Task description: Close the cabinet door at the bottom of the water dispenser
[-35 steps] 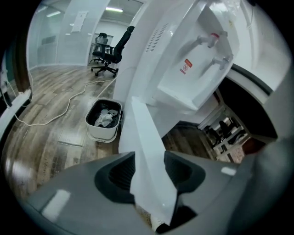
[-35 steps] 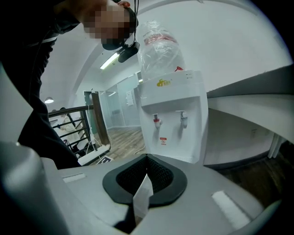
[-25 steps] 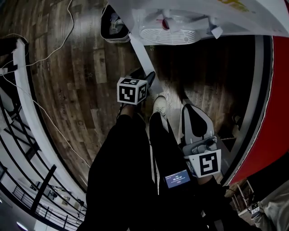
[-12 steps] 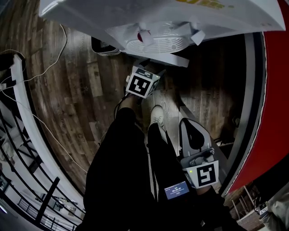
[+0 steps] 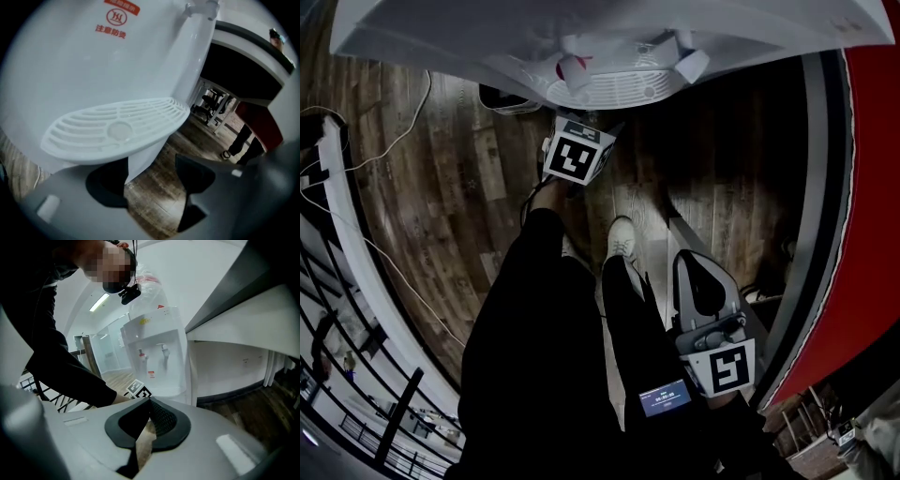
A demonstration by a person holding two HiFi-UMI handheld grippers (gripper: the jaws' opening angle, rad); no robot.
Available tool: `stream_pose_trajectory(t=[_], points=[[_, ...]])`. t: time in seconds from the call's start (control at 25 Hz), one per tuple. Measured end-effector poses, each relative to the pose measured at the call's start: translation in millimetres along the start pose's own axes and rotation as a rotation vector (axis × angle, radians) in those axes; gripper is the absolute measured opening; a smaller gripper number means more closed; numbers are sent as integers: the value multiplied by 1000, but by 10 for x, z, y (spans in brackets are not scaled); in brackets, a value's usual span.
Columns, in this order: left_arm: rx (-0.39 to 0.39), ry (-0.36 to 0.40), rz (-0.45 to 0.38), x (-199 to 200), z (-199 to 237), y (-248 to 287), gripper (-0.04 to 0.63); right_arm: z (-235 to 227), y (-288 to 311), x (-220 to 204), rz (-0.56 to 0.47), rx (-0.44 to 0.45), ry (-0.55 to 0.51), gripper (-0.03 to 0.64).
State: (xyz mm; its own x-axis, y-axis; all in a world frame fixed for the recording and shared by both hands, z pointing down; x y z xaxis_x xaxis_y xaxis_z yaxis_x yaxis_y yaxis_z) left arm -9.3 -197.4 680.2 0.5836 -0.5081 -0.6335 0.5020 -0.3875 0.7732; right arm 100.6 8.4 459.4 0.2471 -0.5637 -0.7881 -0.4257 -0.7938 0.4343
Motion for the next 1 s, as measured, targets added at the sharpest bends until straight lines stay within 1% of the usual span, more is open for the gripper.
stream_pose_trajectory(t=[0.16,0.24,0.32,0.36,0.4,0.44,0.52,0.6,0.72,0.8,0.92,1.0], points=[[34,-4,-47,27,6,-47,299,-15,20,-16,1,3,3,-2],[71,1,-81,56,23,-178,182,-24,12,-8,-3,-2,10,-3],[115,1,-111,48,49,-294,136,-50,4,-7,-5,-6,14,-2],[138,2,-118,27,55,-336,65,-64,3,-11,-3,-10,13,-2],[154,-1,-127,4,47,-375,26,-73,3,-12,-1,-12,12,-2],[158,-12,-142,-17,23,-422,8,-76,7,-6,-2,-13,11,-2],[159,-38,-174,-49,-53,-552,8,-69,24,48,-13,-13,6,-2],[175,-43,-176,-104,-180,-762,8,-29,13,166,-23,-19,-3,-2],[207,-35,-167,-197,-448,-1319,8,127,-102,446,-7,-11,-38,-2],[228,-54,-176,-200,-614,-1749,8,210,-204,657,9,-2,-56,-3],[297,-89,-204,-125,-734,-2433,6,285,-357,934,30,2,-77,-2],[364,-153,-264,12,-637,-2893,8,327,-359,1150,13,7,-96,-2]])
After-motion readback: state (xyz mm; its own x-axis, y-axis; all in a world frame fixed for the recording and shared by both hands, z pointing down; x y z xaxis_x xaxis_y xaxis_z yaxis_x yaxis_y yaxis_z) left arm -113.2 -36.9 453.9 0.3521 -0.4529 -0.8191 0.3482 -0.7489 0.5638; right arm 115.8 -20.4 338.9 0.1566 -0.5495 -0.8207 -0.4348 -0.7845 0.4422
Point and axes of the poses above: the fingertips, and each gripper's own axes: y forward along the fingers, z to its left, x out of its top, the point moved 3 cm from there along -y, backward along the fingers, and after that the axes turned 14 degrees about y, right-handed, at the moved point
